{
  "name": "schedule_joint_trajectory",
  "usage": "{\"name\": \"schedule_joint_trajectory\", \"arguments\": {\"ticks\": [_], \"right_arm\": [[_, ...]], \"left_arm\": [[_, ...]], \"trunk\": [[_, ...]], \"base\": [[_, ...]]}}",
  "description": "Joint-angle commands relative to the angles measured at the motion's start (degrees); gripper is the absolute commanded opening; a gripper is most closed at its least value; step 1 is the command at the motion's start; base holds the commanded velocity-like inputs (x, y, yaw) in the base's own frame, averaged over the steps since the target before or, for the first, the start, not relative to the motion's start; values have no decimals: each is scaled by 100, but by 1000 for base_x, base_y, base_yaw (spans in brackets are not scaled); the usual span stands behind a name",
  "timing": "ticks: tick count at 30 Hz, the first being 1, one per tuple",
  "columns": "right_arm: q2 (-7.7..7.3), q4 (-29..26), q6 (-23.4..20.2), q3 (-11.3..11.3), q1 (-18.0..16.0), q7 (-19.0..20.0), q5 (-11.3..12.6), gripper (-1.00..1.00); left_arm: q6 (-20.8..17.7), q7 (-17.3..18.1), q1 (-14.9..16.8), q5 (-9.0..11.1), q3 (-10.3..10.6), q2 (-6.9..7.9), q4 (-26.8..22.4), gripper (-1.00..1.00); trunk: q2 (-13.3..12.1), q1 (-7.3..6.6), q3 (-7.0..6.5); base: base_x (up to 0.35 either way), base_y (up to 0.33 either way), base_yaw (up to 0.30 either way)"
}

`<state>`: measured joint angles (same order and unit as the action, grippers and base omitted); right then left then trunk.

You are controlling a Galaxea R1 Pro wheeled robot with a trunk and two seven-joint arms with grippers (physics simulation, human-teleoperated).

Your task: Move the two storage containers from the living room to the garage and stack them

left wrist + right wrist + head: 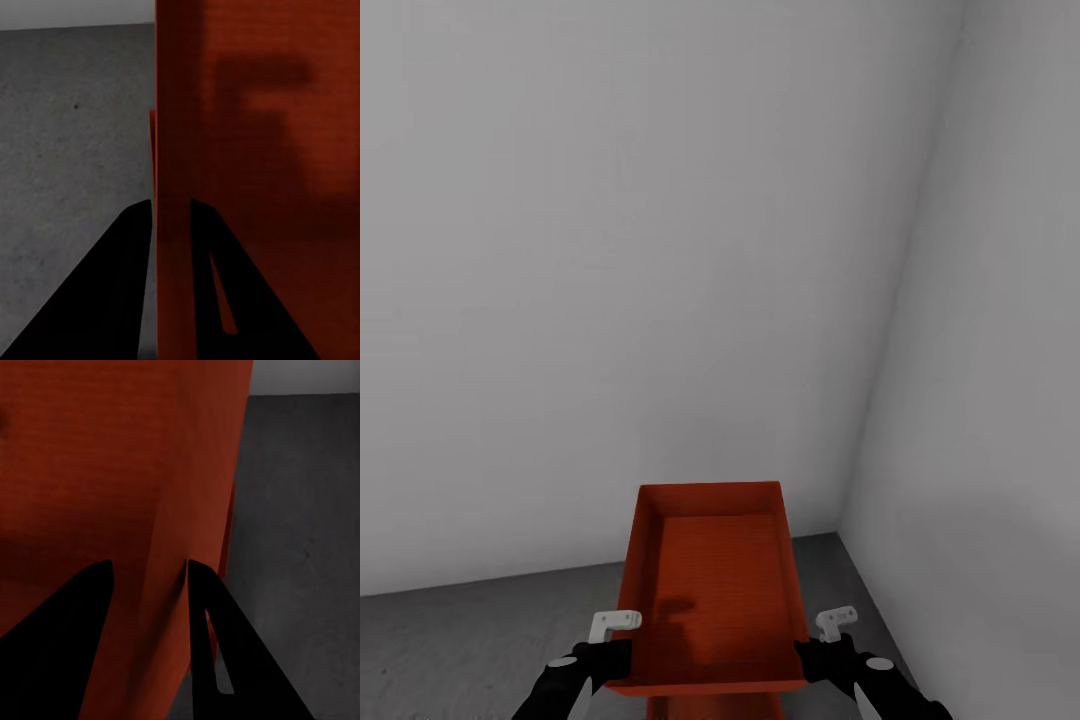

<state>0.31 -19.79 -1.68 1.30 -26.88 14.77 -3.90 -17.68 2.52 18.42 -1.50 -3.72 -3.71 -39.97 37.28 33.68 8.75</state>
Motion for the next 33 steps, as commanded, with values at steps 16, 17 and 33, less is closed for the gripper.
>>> {"name": "schedule_joint_trajectory", "arguments": {"ticks": [16, 17, 33], "right_arm": [[-4, -25, 45, 116, -2, 570, 64, -100], [-4, -25, 45, 116, -2, 570, 64, -100], [-4, -25, 45, 116, -2, 569, 70, -100]], "left_arm": [[-33, -170, 3, -140, -53, 125, -2, -100], [-33, -169, 3, -140, -53, 125, -2, -100], [-33, -171, 3, -140, -55, 110, -2, -100]], "trunk": [[129, 67, 211], [169, 89, 238], [811, 441, 673]], "base": [[0, 0, 0], [0, 0, 0], [0, 0, 0]]}}
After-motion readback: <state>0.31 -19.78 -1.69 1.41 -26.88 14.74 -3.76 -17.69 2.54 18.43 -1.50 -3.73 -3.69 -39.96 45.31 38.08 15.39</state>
